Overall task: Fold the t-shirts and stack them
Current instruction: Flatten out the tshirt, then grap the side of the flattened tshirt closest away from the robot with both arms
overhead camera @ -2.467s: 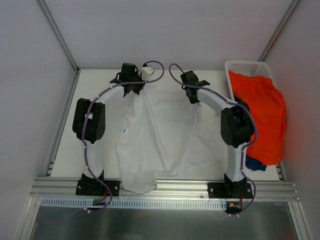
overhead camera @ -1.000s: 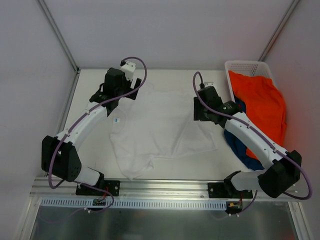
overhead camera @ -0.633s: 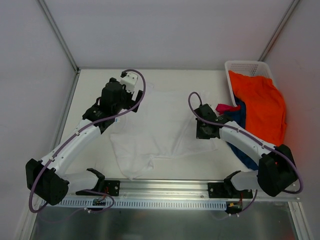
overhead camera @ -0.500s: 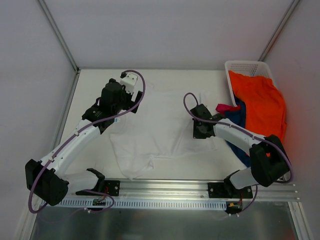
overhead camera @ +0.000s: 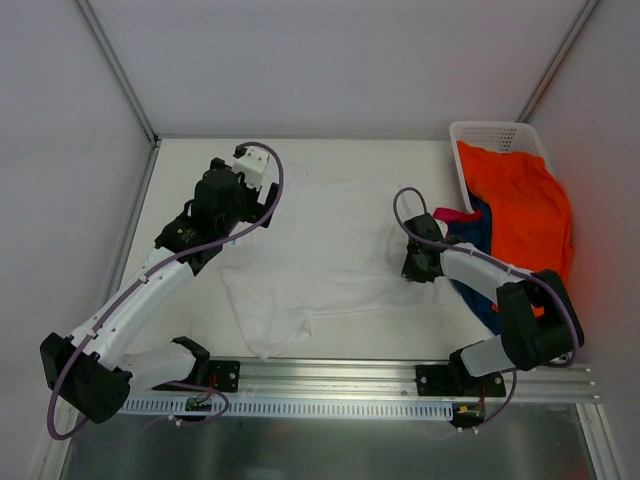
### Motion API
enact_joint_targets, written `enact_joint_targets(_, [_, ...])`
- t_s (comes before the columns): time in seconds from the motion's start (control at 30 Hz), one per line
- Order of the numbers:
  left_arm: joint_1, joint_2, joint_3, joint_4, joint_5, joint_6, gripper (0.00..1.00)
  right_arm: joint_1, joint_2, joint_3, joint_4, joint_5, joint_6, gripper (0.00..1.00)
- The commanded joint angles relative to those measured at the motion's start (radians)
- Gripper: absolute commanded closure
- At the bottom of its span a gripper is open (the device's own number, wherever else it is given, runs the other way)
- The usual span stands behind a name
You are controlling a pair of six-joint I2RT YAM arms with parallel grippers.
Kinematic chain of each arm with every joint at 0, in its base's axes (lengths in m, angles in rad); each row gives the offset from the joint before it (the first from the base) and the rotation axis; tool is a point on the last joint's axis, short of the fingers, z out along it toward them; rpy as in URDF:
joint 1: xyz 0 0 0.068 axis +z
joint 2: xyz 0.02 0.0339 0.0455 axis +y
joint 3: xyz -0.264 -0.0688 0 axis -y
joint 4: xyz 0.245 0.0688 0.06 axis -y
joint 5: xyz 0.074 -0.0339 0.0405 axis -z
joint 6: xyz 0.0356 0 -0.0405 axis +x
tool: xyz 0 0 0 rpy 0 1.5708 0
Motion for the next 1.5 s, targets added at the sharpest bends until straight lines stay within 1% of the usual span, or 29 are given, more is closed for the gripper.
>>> enact_joint_targets(0.0, [-0.01, -0.018, 0.001, 0.009, -0.035, 0.005, 0.01, -0.03, -0.111, -0.097, -0.102, 0.107, 0.133, 1.0])
enact_joint_targets(0.17, [-0.01, -0.035, 0.001, 0.008, -0.038, 0.0, 0.01, -0.036, -0.309, -0.186, -0.263, 0.187, 0.246, 0.99])
enact_joint_targets(0.2, [-0.01, -0.037, 0.002, 0.008, -0.038, 0.0, 0.01, -0.036, -0.394, -0.214, -0.281, 0.189, 0.262, 0.99])
enact_joint_targets(0.23, [-0.01, -0.037, 0.004, 0.008, -0.036, 0.0, 0.01, -0.036, -0.441, -0.228, -0.294, 0.174, 0.268, 0.97])
enact_joint_targets(0.27, [-0.01, -0.038, 0.005, 0.008, -0.036, 0.0, 0.01, -0.035, -0.485, -0.238, -0.294, 0.158, 0.265, 0.85])
enact_joint_targets(0.3, [-0.01, -0.041, 0.007, 0.008, -0.033, -0.001, 0.01, -0.035, -0.531, -0.251, -0.295, 0.148, 0.26, 0.47])
enact_joint_targets(0.33, [-0.011, -0.045, 0.007, 0.008, -0.033, -0.004, 0.01, -0.033, -0.612, -0.249, -0.305, 0.123, 0.242, 0.3])
enact_joint_targets(0.37, [-0.01, -0.046, 0.007, 0.008, -0.029, -0.003, 0.01, -0.032, -0.648, -0.245, -0.309, 0.112, 0.23, 0.1])
enact_joint_targets(0.4, [-0.01, -0.046, 0.007, 0.008, -0.024, -0.003, 0.01, -0.026, -0.679, -0.237, -0.315, 0.105, 0.222, 0.01])
enact_joint_targets(0.43, [-0.011, -0.048, 0.005, 0.008, -0.023, -0.004, 0.01, -0.021, -0.723, -0.213, -0.324, 0.091, 0.201, 0.01])
enact_joint_targets(0.5, [-0.01, -0.049, 0.008, 0.008, -0.023, -0.004, 0.01, 0.002, -0.737, -0.174, -0.341, 0.088, 0.173, 0.0])
enact_joint_targets(0.6, [-0.011, -0.063, 0.01, -0.003, -0.032, -0.018, 0.01, 0.043, -0.713, -0.056, -0.384, 0.094, 0.09, 0.0])
enact_joint_targets(0.63, [-0.027, -0.068, 0.018, -0.018, -0.062, -0.033, 0.01, 0.053, -0.701, -0.018, -0.422, 0.097, 0.066, 0.01])
enact_joint_targets(0.67, [-0.039, -0.077, 0.033, -0.04, -0.079, -0.085, 0.01, 0.062, -0.675, 0.061, -0.449, 0.1, 0.046, 0.01])
enact_joint_targets(0.7, [-0.04, -0.081, 0.072, -0.11, -0.038, -0.13, 0.01, 0.069, -0.664, 0.097, -0.5, 0.118, 0.017, 0.01])
enact_joint_targets(0.73, [-0.042, -0.087, 0.084, -0.142, -0.014, -0.235, 0.01, 0.074, -0.658, 0.128, -0.525, 0.126, 0.007, 0.01])
enact_joint_targets(0.8, [-0.04, -0.086, 0.076, -0.235, 0.034, -0.353, 0.01, 0.074, -0.662, 0.177, -0.555, 0.137, -0.013, 0.01])
enact_joint_targets(0.83, [-0.04, -0.089, 0.058, -0.262, 0.078, -0.469, 0.01, 0.074, -0.671, 0.18, -0.567, 0.14, -0.014, 0.0])
enact_joint_targets(0.87, [-0.042, -0.092, 0.027, -0.279, 0.095, -0.524, 0.02, 0.074, -0.687, 0.158, -0.562, 0.131, -0.014, 0.0])
enact_joint_targets(0.93, [-0.042, -0.13, -0.103, -0.294, 0.128, -0.62, 0.04, 0.074, -0.737, 0.109, -0.521, 0.086, 0.004, 0.01])
enact_joint_targets(0.97, [-0.044, -0.15, -0.155, -0.293, 0.134, -0.718, 0.05, 0.074, -0.751, 0.076, -0.501, 0.063, 0.009, 0.0])
enact_joint_targets(1.0, [-0.047, -0.172, -0.254, -0.29, 0.131, -0.771, 0.05, 0.074, -0.766, 0.015, -0.472, 0.039, 0.029, 0.01])
enact_joint_targets(1.03, [-0.051, -0.21, -0.295, -0.29, 0.134, -0.853, 0.05, 0.076, -0.767, -0.01, -0.467, 0.037, 0.036, 0.01])
enact_joint_targets(1.1, [-0.074, -0.239, -0.39, -0.293, 0.126, -0.911, 0.06, 0.076, -0.76, -0.066, -0.46, 0.03, 0.047, 0.0])
enact_joint_targets(1.17, [-0.083, -0.265, -0.442, -0.317, 0.105, -0.961, 0.07, 0.076, -0.757, -0.096, -0.432, 0.023, 0.055, 0.0])
enact_joint_targets(1.23, [-0.083, -0.267, -0.455, -0.343, 0.07, -0.998, 0.08, 0.076, -0.762, -0.12, -0.406, 0.02, 0.058, 0.01])
enact_joint_targets(1.3, [-0.088, -0.256, -0.467, -0.374, 0.086, -1.033, 0.08, 0.076, -0.768, -0.123, -0.395, 0.029, 0.059, 0.01])
enact_joint_targets(1.4, [-0.146, -0.256, -0.505, -0.376, 0.092, -1.153, 0.08, 0.076, -0.762, -0.123, -0.381, 0.042, 0.053, 0.01])
enact_joint_targets(1.47, [-0.238, -0.282, -0.531, -0.376, 0.057, -1.26, 0.08, 0.074, -0.748, -0.128, -0.366, 0.048, 0.044, 0.0])
